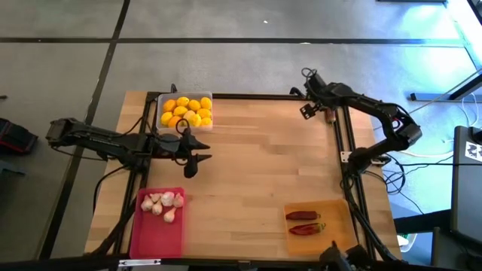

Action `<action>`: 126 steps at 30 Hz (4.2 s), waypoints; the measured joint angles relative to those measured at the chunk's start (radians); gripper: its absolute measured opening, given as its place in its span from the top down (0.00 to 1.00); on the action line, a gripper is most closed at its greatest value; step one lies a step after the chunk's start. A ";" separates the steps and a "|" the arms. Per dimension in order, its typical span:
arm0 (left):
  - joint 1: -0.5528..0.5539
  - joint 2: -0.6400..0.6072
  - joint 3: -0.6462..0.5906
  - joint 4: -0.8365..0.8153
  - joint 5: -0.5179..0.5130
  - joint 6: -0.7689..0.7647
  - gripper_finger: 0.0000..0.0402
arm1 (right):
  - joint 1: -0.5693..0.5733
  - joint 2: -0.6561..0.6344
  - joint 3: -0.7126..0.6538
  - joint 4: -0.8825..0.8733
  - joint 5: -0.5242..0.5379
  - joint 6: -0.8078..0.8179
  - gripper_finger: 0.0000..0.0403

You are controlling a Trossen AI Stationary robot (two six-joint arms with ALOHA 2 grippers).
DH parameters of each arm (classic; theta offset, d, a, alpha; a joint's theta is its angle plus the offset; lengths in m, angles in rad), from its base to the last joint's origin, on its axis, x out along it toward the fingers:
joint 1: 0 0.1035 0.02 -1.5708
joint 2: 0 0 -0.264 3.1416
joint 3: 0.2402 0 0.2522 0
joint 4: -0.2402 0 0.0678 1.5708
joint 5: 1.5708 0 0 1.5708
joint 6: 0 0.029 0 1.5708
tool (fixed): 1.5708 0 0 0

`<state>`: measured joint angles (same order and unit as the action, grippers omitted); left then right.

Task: Sort produce into baskets
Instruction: Put the white garlic into the red bin

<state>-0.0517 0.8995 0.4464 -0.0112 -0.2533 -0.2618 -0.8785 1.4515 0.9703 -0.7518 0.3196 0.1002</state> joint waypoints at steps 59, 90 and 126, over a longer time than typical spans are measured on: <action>0.028 0.067 -0.001 0.054 -0.002 0.055 0.58 | -0.159 0.239 0.023 0.142 -0.174 -0.175 0.63; 0.091 0.070 -0.001 0.173 -0.021 0.054 0.58 | 0.667 -0.029 0.048 0.525 -0.358 -0.273 0.71; -0.003 0.476 0.126 0.645 -0.023 0.797 0.58 | 0.853 0.091 0.048 0.842 -0.626 -0.171 0.71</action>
<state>-0.0547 1.3758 0.5724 0.6335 -0.2764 0.5353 -0.0257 1.5421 1.0183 0.0902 -0.3065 -0.0712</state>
